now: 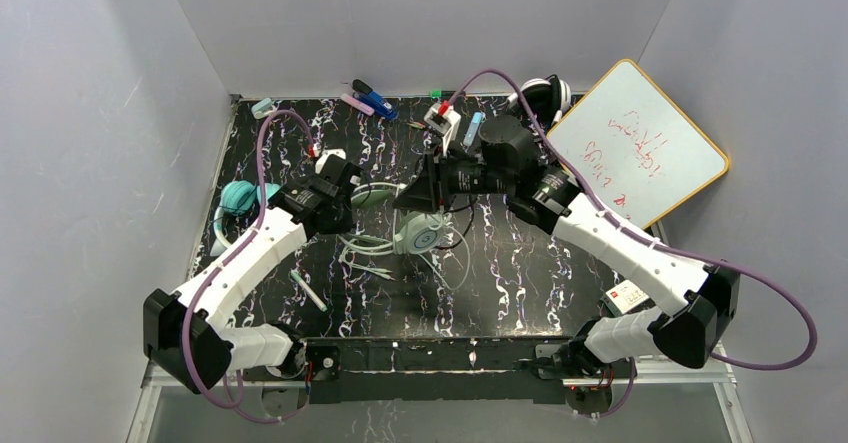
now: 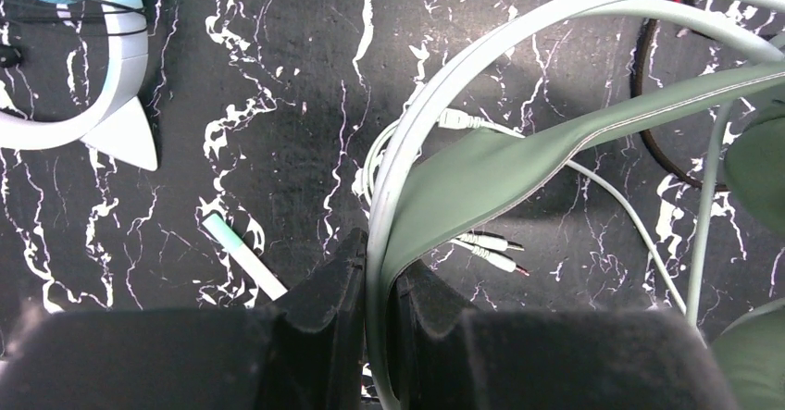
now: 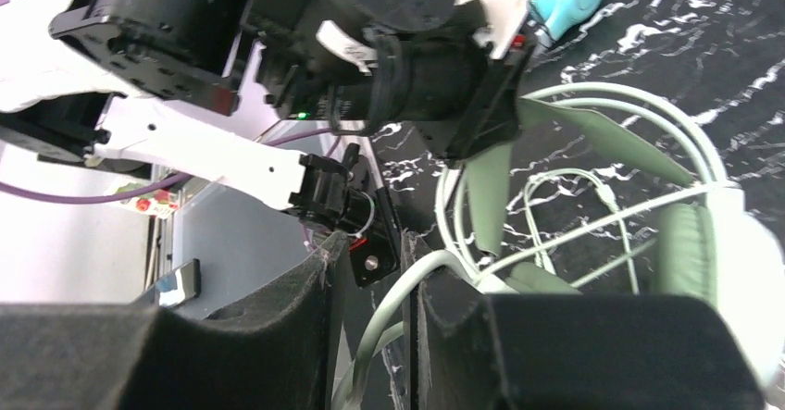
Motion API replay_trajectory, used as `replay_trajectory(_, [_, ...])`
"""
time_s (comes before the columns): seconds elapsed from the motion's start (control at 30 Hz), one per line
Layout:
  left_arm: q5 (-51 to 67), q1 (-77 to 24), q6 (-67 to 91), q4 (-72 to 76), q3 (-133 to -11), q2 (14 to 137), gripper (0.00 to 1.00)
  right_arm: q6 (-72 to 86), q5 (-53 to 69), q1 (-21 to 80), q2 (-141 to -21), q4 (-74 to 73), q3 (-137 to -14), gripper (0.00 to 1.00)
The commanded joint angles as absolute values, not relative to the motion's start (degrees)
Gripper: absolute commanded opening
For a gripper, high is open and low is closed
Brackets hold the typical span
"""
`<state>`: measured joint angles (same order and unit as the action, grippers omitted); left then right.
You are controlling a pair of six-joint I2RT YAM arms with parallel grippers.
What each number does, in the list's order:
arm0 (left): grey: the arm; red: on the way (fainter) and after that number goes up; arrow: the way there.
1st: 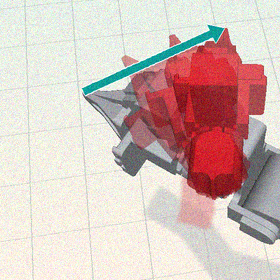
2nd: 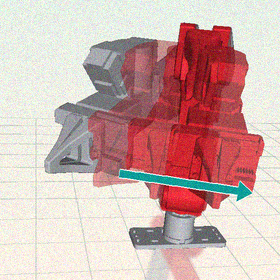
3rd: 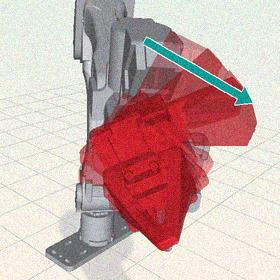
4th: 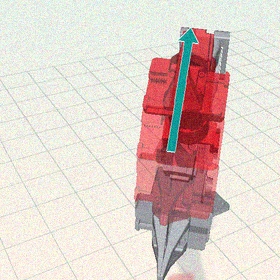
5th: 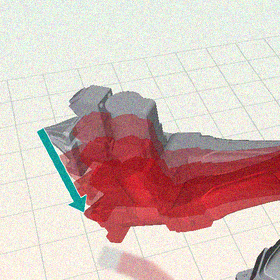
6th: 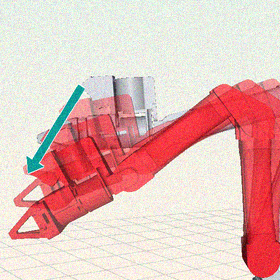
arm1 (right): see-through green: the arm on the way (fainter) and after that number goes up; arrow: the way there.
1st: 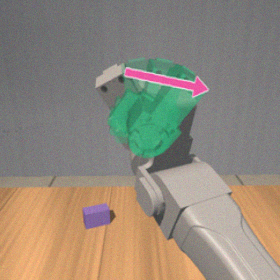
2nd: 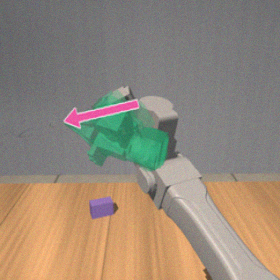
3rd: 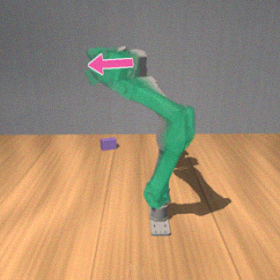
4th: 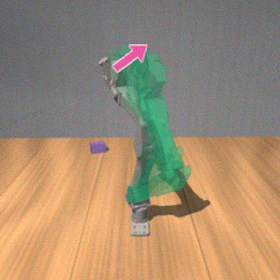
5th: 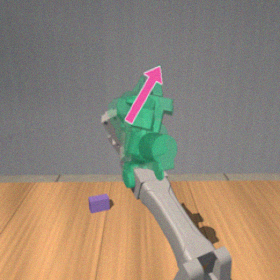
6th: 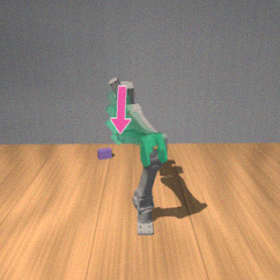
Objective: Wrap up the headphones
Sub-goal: Wrap the headphones cable around the headphones.
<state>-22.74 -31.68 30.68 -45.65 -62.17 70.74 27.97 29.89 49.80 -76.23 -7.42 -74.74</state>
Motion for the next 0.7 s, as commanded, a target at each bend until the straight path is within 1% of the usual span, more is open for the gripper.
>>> replay_trajectory(0.0, [-21.39, -31.82, 27.60, -45.52, -61.61, 67.76, 0.00, 24.45, 28.18, 46.78, -76.82, -10.10, -82.22, 0.36])
replay_trajectory(0.17, [-21.46, -31.82, 26.19, -45.97, -61.57, 66.97, 0.00, 21.96, 31.10, 44.72, -78.99, -17.61, -85.20, 0.37])
replay_trajectory(0.37, [-18.14, -31.82, 26.14, -45.96, -61.73, 67.85, 0.00, 23.70, 33.80, 44.48, -79.21, -15.39, -84.77, 0.40])
replay_trajectory(0.5, [-14.26, -31.90, 26.18, -45.78, -62.42, 67.75, 0.00, 25.19, 33.24, 44.49, -79.28, -12.59, -83.62, 0.42])
replay_trajectory(0.67, [-9.55, -31.99, 24.99, -48.44, -64.01, 68.95, 0.00, 20.91, 31.84, 44.47, -81.45, -18.21, -86.20, 0.41])
